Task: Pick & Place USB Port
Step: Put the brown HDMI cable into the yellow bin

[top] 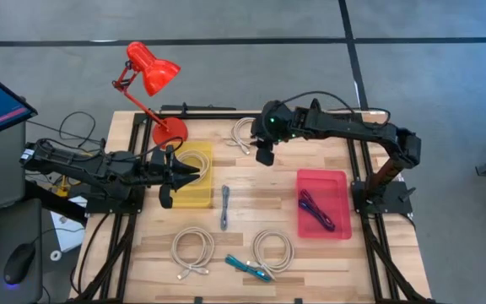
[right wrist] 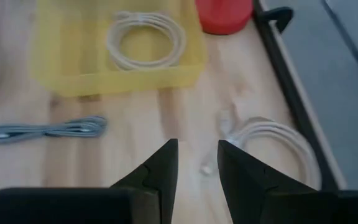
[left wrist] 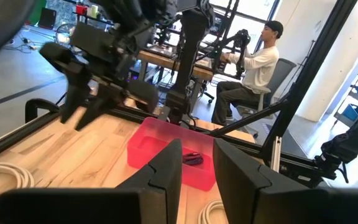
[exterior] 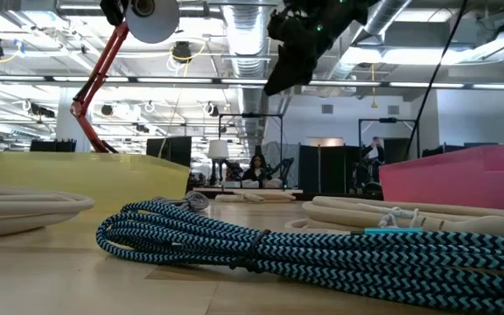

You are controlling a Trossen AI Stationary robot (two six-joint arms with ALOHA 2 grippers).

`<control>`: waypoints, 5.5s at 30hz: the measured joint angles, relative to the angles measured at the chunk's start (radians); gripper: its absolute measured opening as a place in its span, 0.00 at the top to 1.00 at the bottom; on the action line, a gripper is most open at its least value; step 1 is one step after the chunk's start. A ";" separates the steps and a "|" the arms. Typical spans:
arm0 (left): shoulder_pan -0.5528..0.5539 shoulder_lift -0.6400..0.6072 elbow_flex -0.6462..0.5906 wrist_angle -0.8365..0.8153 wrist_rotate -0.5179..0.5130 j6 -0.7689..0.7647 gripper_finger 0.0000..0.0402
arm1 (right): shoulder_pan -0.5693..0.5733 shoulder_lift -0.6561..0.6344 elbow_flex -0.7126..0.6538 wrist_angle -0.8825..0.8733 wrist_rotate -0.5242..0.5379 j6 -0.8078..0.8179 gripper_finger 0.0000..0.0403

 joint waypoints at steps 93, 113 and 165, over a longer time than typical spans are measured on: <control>0.000 0.000 0.000 0.004 -0.079 -0.004 0.78 | -0.099 0.120 0.074 -0.047 0.006 -0.072 1.00; 0.055 0.011 0.000 0.016 -0.224 -0.457 0.73 | 0.186 -0.089 0.076 -0.047 0.086 -0.005 1.00; 0.100 0.330 0.000 0.440 -0.071 -0.701 0.68 | 0.467 -0.087 0.076 0.057 0.237 0.079 1.00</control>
